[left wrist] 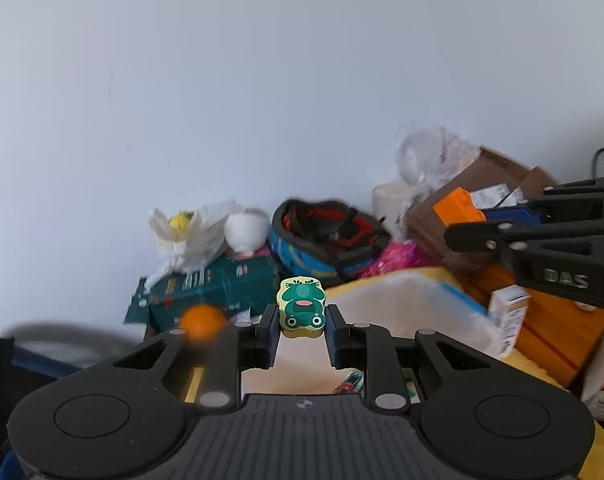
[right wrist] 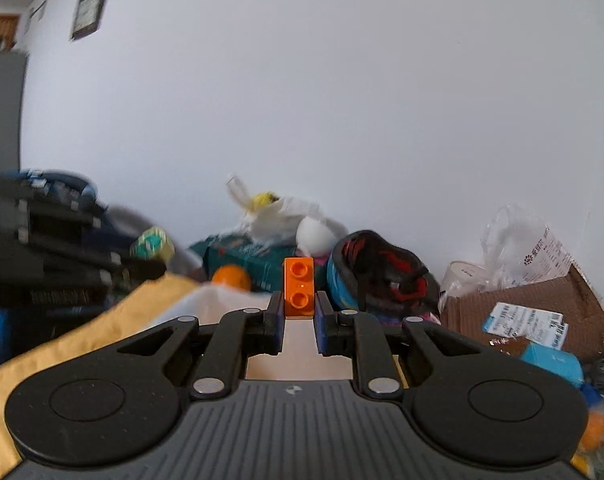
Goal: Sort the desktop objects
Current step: 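Carry the orange brick and frog block over the white bin and open both tools, then move both open tools back over the toy pile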
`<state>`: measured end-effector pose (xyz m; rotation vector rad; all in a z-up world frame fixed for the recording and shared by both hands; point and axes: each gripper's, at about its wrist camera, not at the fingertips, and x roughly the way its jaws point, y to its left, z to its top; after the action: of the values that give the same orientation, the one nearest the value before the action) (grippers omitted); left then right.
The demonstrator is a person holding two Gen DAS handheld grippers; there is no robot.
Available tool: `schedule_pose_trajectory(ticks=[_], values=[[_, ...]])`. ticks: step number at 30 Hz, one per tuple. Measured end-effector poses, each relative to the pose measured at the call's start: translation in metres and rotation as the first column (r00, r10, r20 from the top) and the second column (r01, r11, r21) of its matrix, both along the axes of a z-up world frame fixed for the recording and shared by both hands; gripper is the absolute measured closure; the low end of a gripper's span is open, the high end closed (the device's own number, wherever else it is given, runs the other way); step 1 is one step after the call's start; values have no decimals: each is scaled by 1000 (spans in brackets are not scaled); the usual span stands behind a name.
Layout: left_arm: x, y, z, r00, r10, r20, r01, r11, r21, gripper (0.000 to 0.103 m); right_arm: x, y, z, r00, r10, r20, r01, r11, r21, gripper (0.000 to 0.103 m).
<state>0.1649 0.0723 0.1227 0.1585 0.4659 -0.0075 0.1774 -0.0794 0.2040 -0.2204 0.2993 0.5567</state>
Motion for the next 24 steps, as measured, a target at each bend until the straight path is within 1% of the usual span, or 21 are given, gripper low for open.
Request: schedule_pose_trajectory(ticks=[1, 2, 3, 4, 5, 6, 8, 9, 12, 14, 15, 16, 17, 18, 19, 20, 21, 22, 23, 24], values=[[7, -2, -9, 1000, 7, -15, -7, 1000, 15, 74, 9, 5, 1, 1000, -11, -10, 11, 1000, 22, 85], [9, -3, -15, 1000, 11, -21, -10, 1000, 28, 70, 19, 11, -1, 1000, -24, -17, 24, 999, 28, 85], [10, -3, -23, 999, 12, -31, -10, 999, 45, 52, 28, 18, -7, 999, -45, -30, 45, 999, 17, 85], [11, -7, -32, 998, 17, -54, -13, 998, 67, 40, 38, 23, -14, 997, -62, -54, 63, 998, 7, 78], [8, -7, -37, 998, 25, -64, -19, 996, 84, 40, 45, 26, -23, 995, -70, -78, 71, 997, 13, 72], [3, -8, -42, 998, 23, -65, -17, 995, 94, 40, 49, 27, -33, 993, -67, -97, 70, 997, 29, 61], [-12, -10, -46, 998, 2, -65, 4, 997, 81, 40, 49, 25, -46, 990, -51, -132, 55, 998, 23, 61], [-20, -11, -48, 998, -9, -69, 14, 997, 75, 40, 44, 22, -51, 990, -41, -132, 44, 999, 18, 60], [-44, -17, -59, 996, -52, -70, 59, 994, 96, 40, 21, 7, -56, 996, -19, -83, 18, 1000, -13, 59], [-59, -27, -71, 993, -77, -89, 89, 986, 138, 40, 8, -8, -59, 998, -3, -63, 2, 1000, -9, 55], [-64, -33, -77, 990, -91, -108, 107, 982, 153, 40, 7, -12, -59, 998, 6, -61, -6, 1000, 2, 50], [-73, -39, -84, 985, -113, -128, 132, 979, 156, 40, 2, -20, -60, 998, 11, -64, -10, 1000, 12, 48], [-80, -44, -90, 981, -128, -143, 148, 979, 142, 40, -3, -25, -62, 998, 14, -68, -13, 1000, 14, 48], [-87, -47, -95, 977, -136, -161, 154, 983, 102, 40, -7, -31, -64, 997, 16, -73, -15, 1000, 8, 47], [-94, -48, -103, 971, -142, -191, 150, 988, 33, 40, -11, -34, -67, 997, 15, -80, -15, 1000, -2, 47], [-101, -50, -111, 963, -150, -224, 146, 989, -34, 40, -17, -39, -71, 996, 15, -91, -16, 1000, -15, 47], [-106, -53, -121, 954, -163, -252, 146, 986, -85, 40, -23, -43, -76, 995, 16, -104, -19, 999, -29, 47], [-111, -59, -131, 943, -183, -276, 158, 981, -113, 40, -30, -47, -82, 994, 14, -112, -18, 999, -41, 46], [-116, -67, -140, 931, -206, -300, 180, 977, -113, 40, -39, -53, -89, 992, 6, -124, -12, 999, -53, 45], [-119, -77, -148, 919, -226, -323, 205, 974, -98, 41, -45, -57, -96, 991, -5, -136, -3, 998, -59, 45]])
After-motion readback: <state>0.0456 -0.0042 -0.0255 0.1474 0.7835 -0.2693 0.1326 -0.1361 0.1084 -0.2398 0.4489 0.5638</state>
